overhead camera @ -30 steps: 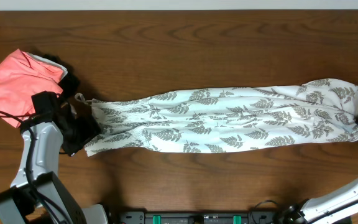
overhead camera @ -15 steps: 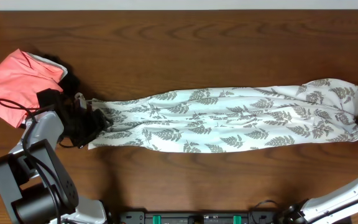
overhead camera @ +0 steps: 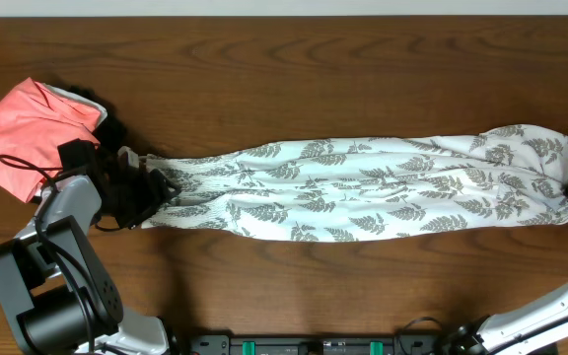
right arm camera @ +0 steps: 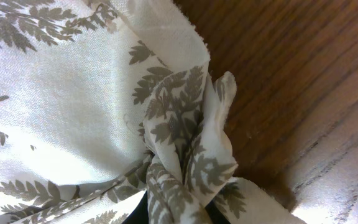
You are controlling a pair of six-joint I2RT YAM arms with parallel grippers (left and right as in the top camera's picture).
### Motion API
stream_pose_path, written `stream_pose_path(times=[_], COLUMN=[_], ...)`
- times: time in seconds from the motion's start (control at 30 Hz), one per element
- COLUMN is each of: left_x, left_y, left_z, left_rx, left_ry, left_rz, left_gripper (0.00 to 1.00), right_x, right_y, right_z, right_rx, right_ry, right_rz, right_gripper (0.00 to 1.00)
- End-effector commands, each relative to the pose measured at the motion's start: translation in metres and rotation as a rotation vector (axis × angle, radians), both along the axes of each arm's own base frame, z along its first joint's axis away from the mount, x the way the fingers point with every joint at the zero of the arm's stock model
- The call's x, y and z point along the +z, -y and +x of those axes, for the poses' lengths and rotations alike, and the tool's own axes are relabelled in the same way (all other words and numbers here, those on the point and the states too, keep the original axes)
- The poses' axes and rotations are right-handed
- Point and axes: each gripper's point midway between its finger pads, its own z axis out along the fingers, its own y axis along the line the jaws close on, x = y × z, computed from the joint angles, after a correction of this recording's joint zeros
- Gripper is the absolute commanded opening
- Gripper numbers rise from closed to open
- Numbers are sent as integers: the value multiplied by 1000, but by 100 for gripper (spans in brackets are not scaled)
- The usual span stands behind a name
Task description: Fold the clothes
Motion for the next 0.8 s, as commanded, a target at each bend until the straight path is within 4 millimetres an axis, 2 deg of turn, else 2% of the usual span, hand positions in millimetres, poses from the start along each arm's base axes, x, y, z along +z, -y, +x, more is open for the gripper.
stream_pose_path(times=[0.0, 0.23, 0.37, 0.5, 0.77], left_x=[-16, 25, 40, 36, 13], left_y=[-5, -30, -44, -56, -57], left_z=[-15, -5, -10, -24, -26], left_rx=[31, 94, 128, 198, 297], left_ry=[-75, 62, 76, -6, -98], left_rz=[20, 94, 174, 239, 193], left_gripper=[76, 83, 85, 90, 95], right_x=[-19, -19, -19, -19, -19], right_y=[-13, -13, -13, -13, -13], right_z=[-7, -8, -8, -8, -8], right_rx=[19, 22, 22, 22, 22], right_ry=[-48, -48, -48, -48, -48], right_rz=[41, 40, 41, 40, 40], right_gripper=[6, 6, 6, 6, 6])
